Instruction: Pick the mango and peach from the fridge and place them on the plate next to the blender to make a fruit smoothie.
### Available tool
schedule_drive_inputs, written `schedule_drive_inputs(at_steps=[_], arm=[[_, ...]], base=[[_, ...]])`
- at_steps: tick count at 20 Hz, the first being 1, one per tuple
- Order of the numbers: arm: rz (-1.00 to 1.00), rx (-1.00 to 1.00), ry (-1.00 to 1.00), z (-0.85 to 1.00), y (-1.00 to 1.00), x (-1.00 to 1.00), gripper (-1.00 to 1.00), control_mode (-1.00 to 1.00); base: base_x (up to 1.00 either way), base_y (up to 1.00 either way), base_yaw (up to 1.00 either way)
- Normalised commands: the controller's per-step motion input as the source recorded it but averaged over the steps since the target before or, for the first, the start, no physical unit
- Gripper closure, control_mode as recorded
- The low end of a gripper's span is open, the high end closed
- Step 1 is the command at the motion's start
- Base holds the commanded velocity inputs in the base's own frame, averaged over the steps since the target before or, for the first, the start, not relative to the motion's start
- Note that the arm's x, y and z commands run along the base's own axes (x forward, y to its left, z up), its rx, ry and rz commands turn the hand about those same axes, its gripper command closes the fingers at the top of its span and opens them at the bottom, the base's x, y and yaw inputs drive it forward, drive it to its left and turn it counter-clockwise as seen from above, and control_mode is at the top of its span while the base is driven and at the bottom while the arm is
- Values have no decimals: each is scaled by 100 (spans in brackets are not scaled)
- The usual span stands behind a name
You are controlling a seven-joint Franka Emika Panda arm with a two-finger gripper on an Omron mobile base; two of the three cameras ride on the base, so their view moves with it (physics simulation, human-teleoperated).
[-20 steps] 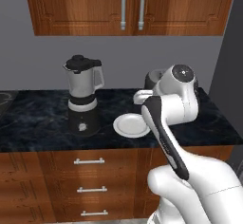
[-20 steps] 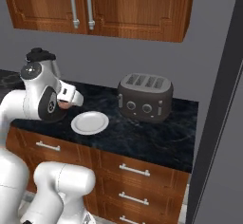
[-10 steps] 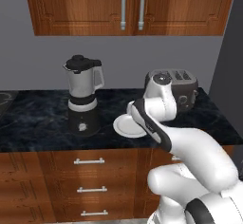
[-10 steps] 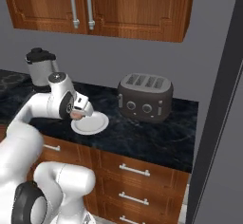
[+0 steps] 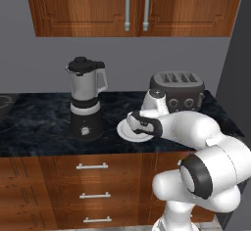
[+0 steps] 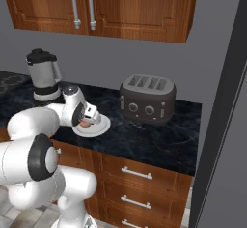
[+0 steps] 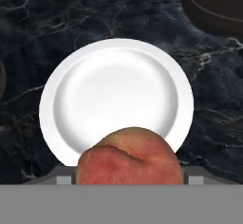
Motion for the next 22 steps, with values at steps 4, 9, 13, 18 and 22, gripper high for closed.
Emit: schedule_drive_inputs(at_steps=[4,9,13,18,22], arm=[[0,0,6,-23,12,53,100,-100],[0,-1,12,-28,18,48,100,-100],[0,0,10,-38,17,48,-100,-100],[0,0,4,-20,1,5,-100,-100],[-4,0,0,7,-10,-18,-100,-100]], base=[[0,0,0],[0,0,0],[0,0,0],[0,0,0],[0,0,0]])
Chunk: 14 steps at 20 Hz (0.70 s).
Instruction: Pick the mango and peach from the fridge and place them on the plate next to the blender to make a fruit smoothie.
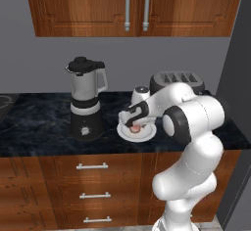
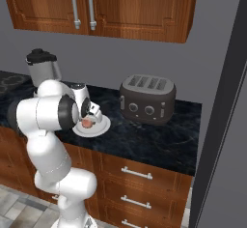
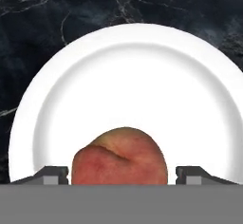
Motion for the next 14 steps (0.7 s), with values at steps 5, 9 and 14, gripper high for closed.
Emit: schedule_drive_inputs(at_steps=[5,9,14], arm=[[-11,0,-3,36,0,-32,-100,-100],[-6,0,-11,62,-6,-84,-100,-100],[0,0,-3,61,-19,-92,-100,-100]], base=[[0,0,0],[0,0,0],[0,0,0]])
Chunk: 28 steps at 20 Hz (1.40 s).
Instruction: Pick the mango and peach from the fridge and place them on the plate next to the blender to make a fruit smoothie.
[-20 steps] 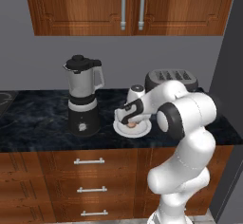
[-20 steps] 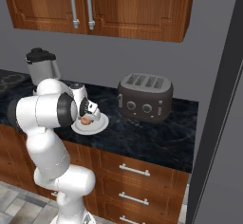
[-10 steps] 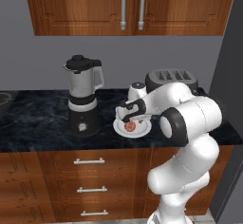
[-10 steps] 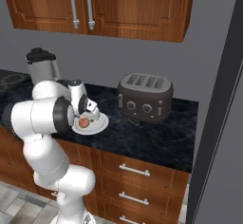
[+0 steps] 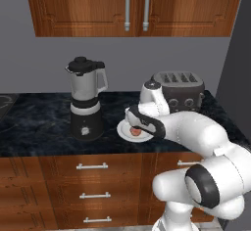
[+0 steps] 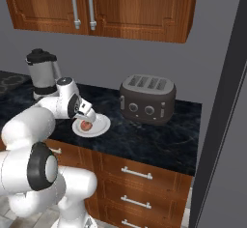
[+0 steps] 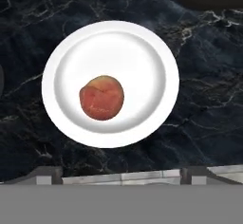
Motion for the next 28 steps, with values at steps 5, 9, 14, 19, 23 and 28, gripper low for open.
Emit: schedule_drive_inputs(at_steps=[5,9,14,19,23,28], arm=[[0,3,0,21,-37,-90,-100,-100],[0,0,0,32,-26,-17,-100,-100],[0,0,-1,6,-10,-20,-100,-100],[0,0,0,0,0,0,-100,100],[0,0,0,0,0,0,-100,100],[0,0,0,0,0,0,-100,100]], base=[[0,0,0],[0,0,0],[0,0,0],[-92,7,-27],[-70,18,-83],[-41,3,-91]])
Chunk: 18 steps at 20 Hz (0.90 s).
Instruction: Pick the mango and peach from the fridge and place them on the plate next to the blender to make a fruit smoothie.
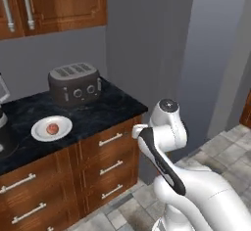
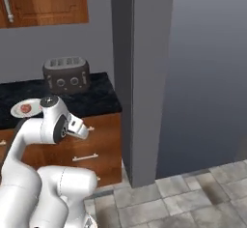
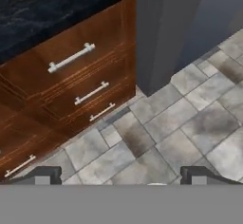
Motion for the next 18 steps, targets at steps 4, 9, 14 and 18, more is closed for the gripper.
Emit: schedule_drive_inputs(at_steps=[4,9,14,18], arm=[[0,0,0,0,0,0,-100,100],[0,0,0,0,0,0,-100,100],[0,0,0,0,0,0,-100,100],[0,0,0,0,0,0,-100,100]], base=[[-1,-18,-78],[54,-35,-65],[73,-11,-68],[84,-3,-67]])
